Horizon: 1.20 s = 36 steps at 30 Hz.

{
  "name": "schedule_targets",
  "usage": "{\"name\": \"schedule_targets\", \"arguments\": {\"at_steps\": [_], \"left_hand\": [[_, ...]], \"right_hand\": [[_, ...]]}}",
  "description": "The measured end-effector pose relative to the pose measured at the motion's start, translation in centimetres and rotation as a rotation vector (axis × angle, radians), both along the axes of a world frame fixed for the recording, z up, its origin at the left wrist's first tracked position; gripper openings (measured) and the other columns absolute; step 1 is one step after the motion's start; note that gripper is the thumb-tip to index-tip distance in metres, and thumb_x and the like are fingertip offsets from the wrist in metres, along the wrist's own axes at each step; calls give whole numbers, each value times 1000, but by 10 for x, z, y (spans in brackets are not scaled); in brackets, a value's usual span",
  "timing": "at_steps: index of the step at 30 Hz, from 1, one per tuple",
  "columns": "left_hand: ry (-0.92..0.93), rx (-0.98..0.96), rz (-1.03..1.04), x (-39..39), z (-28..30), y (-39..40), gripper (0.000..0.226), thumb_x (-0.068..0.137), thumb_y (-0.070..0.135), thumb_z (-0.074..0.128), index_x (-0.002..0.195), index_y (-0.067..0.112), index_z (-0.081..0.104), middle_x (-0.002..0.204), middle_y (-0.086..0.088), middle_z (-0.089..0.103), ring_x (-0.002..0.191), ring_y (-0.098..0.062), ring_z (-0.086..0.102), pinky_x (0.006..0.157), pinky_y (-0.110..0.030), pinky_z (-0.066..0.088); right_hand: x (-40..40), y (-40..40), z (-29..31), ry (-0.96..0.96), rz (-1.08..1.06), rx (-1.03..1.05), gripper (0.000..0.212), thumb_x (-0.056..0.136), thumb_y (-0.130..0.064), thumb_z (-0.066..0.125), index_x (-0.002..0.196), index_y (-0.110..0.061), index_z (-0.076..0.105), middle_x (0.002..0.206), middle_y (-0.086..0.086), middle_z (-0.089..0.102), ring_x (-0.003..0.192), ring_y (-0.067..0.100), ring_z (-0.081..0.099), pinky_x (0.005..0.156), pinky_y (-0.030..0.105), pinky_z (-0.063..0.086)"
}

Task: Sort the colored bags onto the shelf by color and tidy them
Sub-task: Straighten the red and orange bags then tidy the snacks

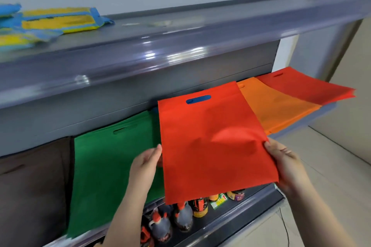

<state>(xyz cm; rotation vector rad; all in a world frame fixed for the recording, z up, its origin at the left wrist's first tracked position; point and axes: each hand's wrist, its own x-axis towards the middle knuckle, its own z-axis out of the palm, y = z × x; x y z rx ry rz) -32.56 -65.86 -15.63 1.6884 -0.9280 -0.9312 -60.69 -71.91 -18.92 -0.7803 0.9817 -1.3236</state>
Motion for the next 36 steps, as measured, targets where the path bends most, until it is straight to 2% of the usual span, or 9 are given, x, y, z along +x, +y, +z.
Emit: {"name": "schedule_targets", "arguments": {"at_steps": [2,4,6,10,15,20,23,32,36], "left_hand": [[53,-38,-48,-27,0,-15,11,92,20,59,103,21,61,84,14,64,77,0,58,77,-20,39],[73,-91,-100,-55,-1,-30,18,90,6,60,98,23,60,70,13,70,66,0,65,64,-14,44],[54,-114,-113,-86,-4,-42,27,89,2,60,90,29,59,65,17,70,64,0,66,62,-16,46],[32,-161,-56,-154,-14,-60,23,89,11,63,95,33,61,72,17,71,82,-13,68,73,-27,49],[82,-220,4,-237,-26,-79,19,88,15,64,92,34,64,82,6,73,85,-18,69,85,-42,53],[104,-239,36,-301,-28,-104,18,87,12,65,95,28,68,80,7,73,83,-16,69,76,-33,55],[66,-230,36,-331,-25,-127,21,87,13,66,89,34,65,87,7,71,87,-15,68,81,-40,55],[5,-233,18,-393,-39,-224,13,87,18,66,93,30,67,98,-2,71,91,-22,67,85,-49,53],[-62,-227,8,-415,-39,-266,11,87,18,66,93,27,66,95,2,70,91,-19,66,80,-39,53]], "right_hand": [[-25,-7,3,1,-7,-1,22,96,-8,45,101,-9,67,76,5,73,60,12,66,53,18,53],[-53,-17,7,11,-13,-8,22,96,-7,44,98,-9,67,75,5,73,59,11,66,54,18,53],[-85,-28,11,42,-19,-12,22,95,-7,46,98,-9,68,77,5,73,62,11,67,56,19,54],[-154,-47,19,157,-56,-28,20,95,-7,49,86,-12,67,67,1,72,54,8,64,51,17,51],[-236,-70,22,343,-84,-72,17,91,-6,57,83,-15,69,61,-2,67,50,7,59,52,19,49],[-300,-95,23,492,-112,-122,20,89,-2,59,75,-15,65,49,-10,62,41,0,51,43,11,42],[-330,-117,21,561,-137,-138,23,88,-1,61,70,-16,64,45,-13,56,39,-2,46,41,11,38],[-395,-209,11,668,-207,-145,24,87,-4,64,70,-21,65,44,-14,55,42,-2,47,45,12,40],[-416,-250,14,680,-202,-135,25,88,-2,62,70,-19,63,42,-16,55,39,-4,48,44,9,39]]}}
